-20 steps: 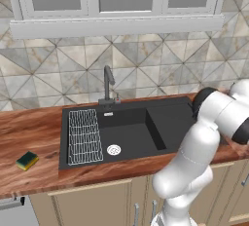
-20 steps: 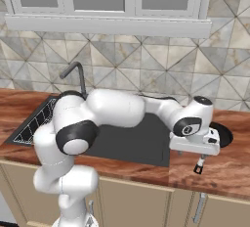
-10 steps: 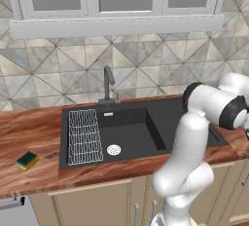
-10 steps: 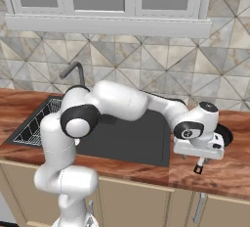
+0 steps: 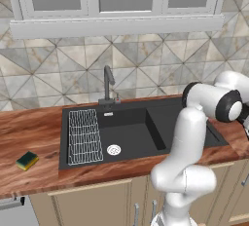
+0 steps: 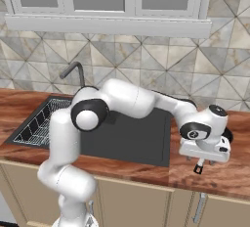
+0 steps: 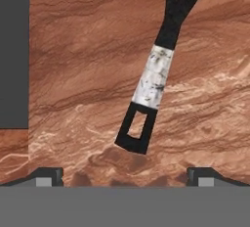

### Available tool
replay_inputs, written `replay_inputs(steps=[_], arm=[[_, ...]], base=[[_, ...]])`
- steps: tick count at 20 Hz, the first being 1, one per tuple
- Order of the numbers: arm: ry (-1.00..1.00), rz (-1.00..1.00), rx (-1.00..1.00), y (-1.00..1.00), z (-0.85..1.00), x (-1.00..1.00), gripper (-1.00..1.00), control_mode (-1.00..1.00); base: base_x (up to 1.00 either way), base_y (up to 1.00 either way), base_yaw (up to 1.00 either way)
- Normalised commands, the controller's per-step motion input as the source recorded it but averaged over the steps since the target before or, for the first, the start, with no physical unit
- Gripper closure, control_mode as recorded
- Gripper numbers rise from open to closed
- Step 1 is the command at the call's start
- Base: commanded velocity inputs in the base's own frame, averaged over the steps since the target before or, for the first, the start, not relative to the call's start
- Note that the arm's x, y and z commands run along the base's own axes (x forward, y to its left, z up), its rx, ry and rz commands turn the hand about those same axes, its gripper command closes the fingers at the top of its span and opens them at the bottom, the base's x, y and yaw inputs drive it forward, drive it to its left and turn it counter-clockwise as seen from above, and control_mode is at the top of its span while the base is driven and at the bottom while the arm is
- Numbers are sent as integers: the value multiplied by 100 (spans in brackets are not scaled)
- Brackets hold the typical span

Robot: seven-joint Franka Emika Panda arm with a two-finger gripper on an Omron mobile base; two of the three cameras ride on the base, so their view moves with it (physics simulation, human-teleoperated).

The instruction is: Pick the pan and sponge and place them into the sink. Then turn on the water.

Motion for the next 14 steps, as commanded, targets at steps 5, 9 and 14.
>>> replay_inputs(steps=[5, 9, 14], arm=[[0, 0, 1, -6, -15, 7, -100, -100], [0, 0, 0, 0, -22, 9, -100, -100], [0, 0, 0, 0, -26, 12, -100, -100]], base=[[0, 0, 0], [0, 0, 0], [0, 0, 0]])
